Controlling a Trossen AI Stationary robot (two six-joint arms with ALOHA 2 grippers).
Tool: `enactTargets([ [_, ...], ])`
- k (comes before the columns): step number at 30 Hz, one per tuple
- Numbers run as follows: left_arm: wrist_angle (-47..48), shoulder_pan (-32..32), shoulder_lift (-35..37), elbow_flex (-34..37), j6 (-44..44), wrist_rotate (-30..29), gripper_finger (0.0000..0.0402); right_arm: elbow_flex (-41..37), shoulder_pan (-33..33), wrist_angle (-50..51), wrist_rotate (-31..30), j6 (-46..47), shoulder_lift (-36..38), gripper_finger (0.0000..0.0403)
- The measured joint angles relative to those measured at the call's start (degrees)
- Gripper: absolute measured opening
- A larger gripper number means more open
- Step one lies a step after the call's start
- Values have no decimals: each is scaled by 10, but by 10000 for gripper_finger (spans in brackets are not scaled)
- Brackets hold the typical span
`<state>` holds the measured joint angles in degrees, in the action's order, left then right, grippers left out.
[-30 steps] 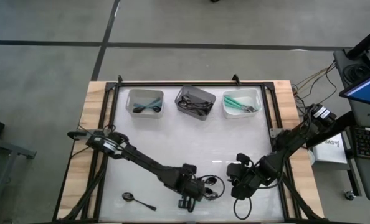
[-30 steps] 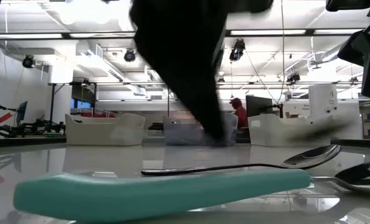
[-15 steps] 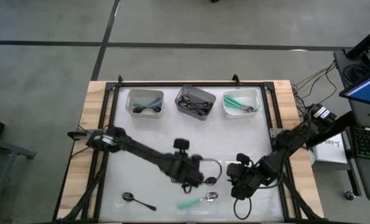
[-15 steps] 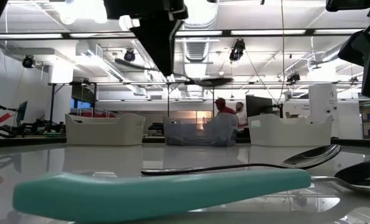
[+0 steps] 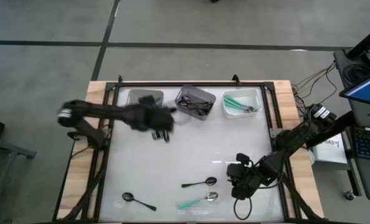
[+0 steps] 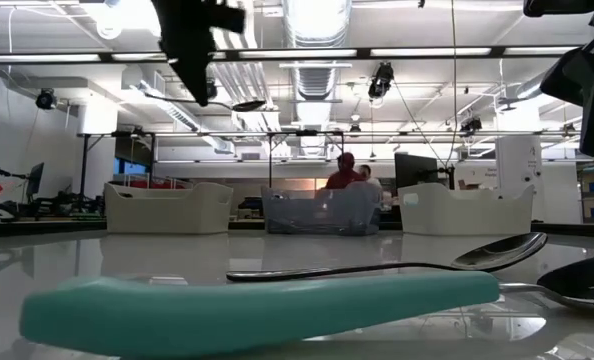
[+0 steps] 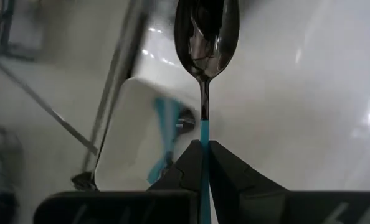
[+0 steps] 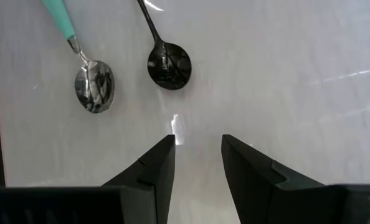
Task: Sort silverware by color (type)
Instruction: Put the blue spoon into the gray bin
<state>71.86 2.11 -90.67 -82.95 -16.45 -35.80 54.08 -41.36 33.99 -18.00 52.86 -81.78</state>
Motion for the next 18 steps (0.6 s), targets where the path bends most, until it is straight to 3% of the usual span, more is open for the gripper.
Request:
enactTargets([
  [5, -157, -116, 117, 127, 23, -8, 0, 0, 0, -1, -20, -3, 0, 123],
  [8, -247, -185, 159, 199, 63, 19, 0, 0, 0, -1, -34, -4, 0, 123],
  [13, -326, -279, 181, 283, 121, 38, 0, 0, 1, 0, -41, -4, 0, 123],
  [18, -359, -331, 176, 317, 135, 40, 0, 0, 1, -1, -46, -2, 0, 123],
])
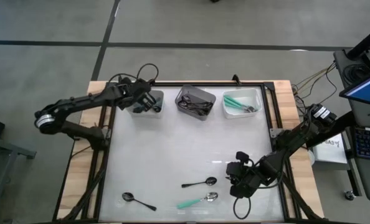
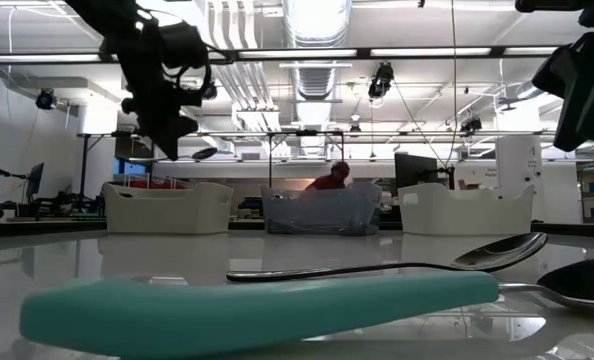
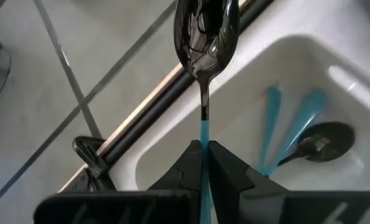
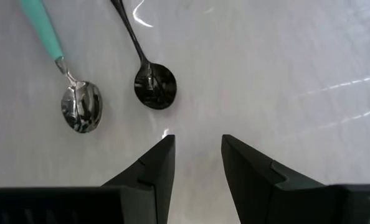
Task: Sort silverware by color (type)
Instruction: Put the blue spoon into the gray bin, then put the green spoon into the white bin
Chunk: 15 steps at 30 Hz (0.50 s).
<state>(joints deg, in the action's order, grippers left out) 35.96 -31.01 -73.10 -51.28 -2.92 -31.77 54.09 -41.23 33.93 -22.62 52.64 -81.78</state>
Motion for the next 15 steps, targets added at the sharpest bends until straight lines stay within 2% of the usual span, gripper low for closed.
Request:
enactTargets([
  [5, 0, -4, -13, 10, 0, 4, 9, 0, 0, 0, -15, 12, 0, 123],
  [15, -5, -4, -31, 14, -29, 6, 63, 0, 0, 0, -20, 7, 0, 123],
])
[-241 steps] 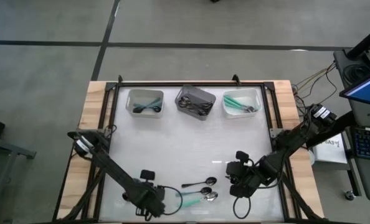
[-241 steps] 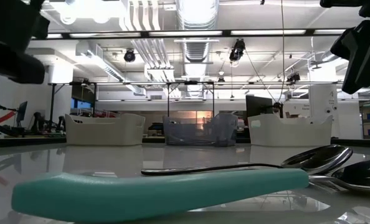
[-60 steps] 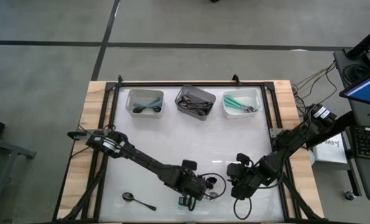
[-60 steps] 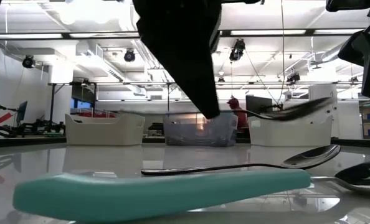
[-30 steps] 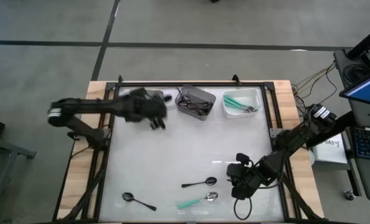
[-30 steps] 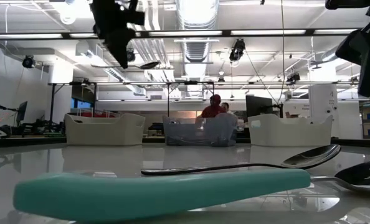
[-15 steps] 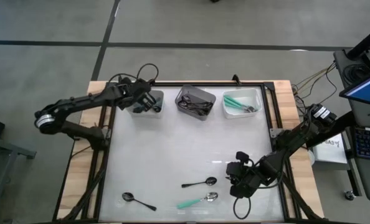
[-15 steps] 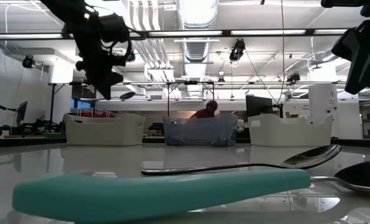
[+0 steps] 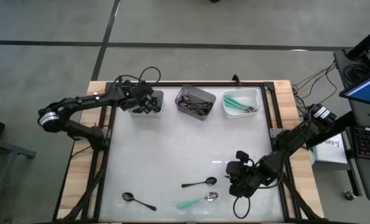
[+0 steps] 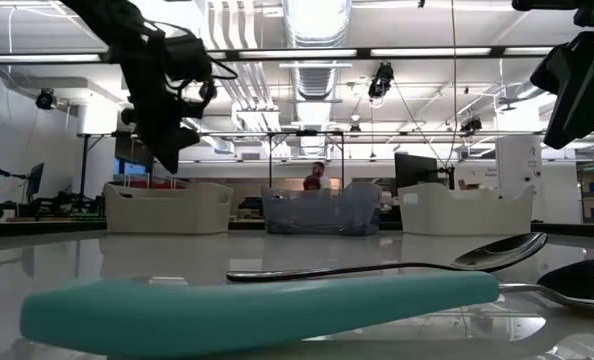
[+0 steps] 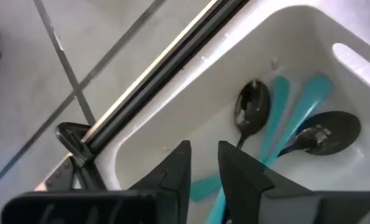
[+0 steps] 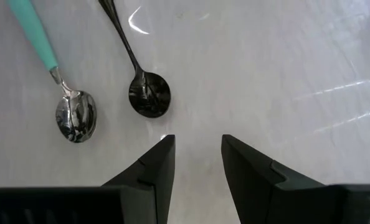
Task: Sort silverware by color (type)
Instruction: Put the green spoon into the white bin
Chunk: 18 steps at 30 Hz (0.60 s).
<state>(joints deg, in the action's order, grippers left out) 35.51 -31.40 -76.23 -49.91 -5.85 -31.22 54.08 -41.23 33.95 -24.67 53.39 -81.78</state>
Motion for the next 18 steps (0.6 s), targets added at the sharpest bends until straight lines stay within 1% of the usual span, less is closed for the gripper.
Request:
enactTargets([
  [2, -3, 3, -1, 0, -8, 17, 74, 0, 0, 0, 0, 0, 0, 123],
  [4, -17, 10, -1, 0, -15, 73, 83, 0, 0, 0, 0, 1, 0, 123],
  [6, -45, 21, 1, 0, -30, 163, 87, 0, 0, 0, 0, 1, 0, 123],
  [8, -94, 40, 1, 1, -67, 256, 88, 0, 0, 0, 0, 1, 0, 123],
  [10, -170, 74, 1, 10, -113, 338, 86, 0, 0, 0, -8, 1, 0, 123],
  [11, -209, 98, -1, 16, -135, 365, 84, 0, 0, 0, -12, 1, 0, 123],
  [12, -247, 126, -3, 21, -154, 380, 83, 0, 0, 0, -18, 1, 0, 123],
  [14, -307, 188, -11, 30, -181, 381, 81, 0, 0, 0, -26, 1, 0, 123],
  [16, -355, 251, -19, 35, -202, 360, 80, 0, 0, -1, -25, 3, 0, 123],
  [18, -402, 319, -32, 36, -225, 319, 80, 0, 0, -6, -25, 7, 0, 123],
])
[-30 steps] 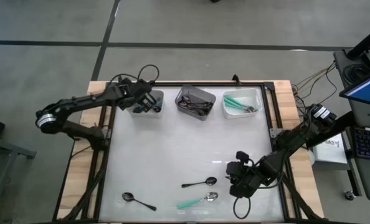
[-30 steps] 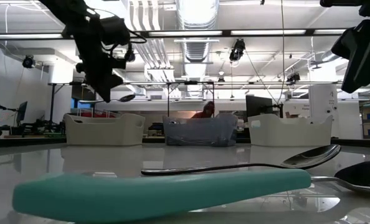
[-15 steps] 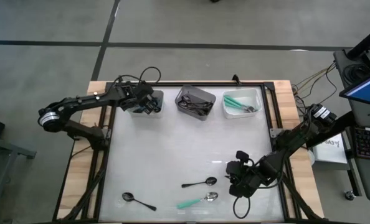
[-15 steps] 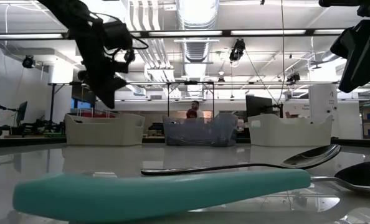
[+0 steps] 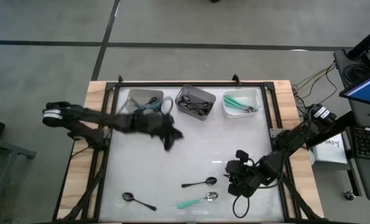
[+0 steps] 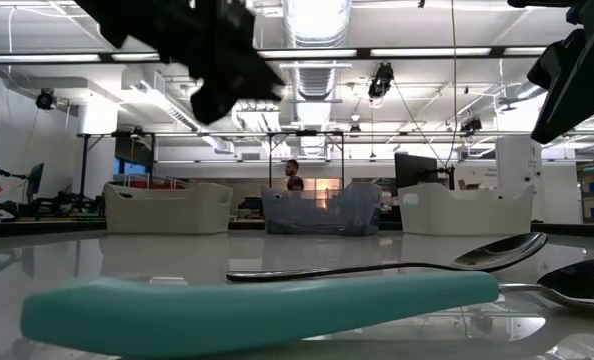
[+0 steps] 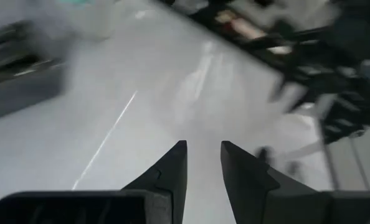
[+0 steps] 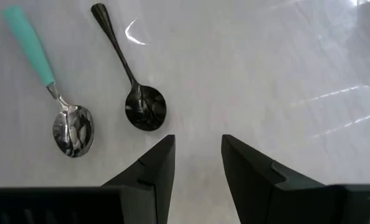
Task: Sort silverware by color (type)
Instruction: Put the green spoon into the white bin
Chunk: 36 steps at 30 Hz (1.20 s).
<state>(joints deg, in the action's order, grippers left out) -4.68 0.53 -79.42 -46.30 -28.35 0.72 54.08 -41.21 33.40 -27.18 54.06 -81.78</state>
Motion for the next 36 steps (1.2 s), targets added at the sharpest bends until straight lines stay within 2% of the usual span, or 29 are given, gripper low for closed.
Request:
enactTargets([
  [5, -118, 163, -43, -3, -20, -163, 80, 0, 0, -42, 22, -39, -4, 123],
  [11, -132, 306, -99, -49, -24, -439, 80, 0, 0, -171, 104, -135, -23, 123],
  [14, -129, 346, -127, -81, -2, -537, 80, 0, 0, -222, 126, -150, -41, 123],
  [18, -127, 370, -170, -128, 9, -594, 80, 17, 0, -233, 126, -147, -78, 123],
  [23, -120, 379, -225, -201, 28, -617, 80, 66, 0, -233, 127, -180, -149, 123],
  [26, -94, 387, -254, -252, 59, -674, 80, 107, 0, -230, 149, -216, -189, 123],
  [30, 0, 406, -276, -327, 83, -766, 80, 153, 0, -223, 171, -267, -228, 123],
  [36, 167, 450, -279, -403, 25, -845, 80, 188, 17, -210, 171, -320, -264, 123],
])
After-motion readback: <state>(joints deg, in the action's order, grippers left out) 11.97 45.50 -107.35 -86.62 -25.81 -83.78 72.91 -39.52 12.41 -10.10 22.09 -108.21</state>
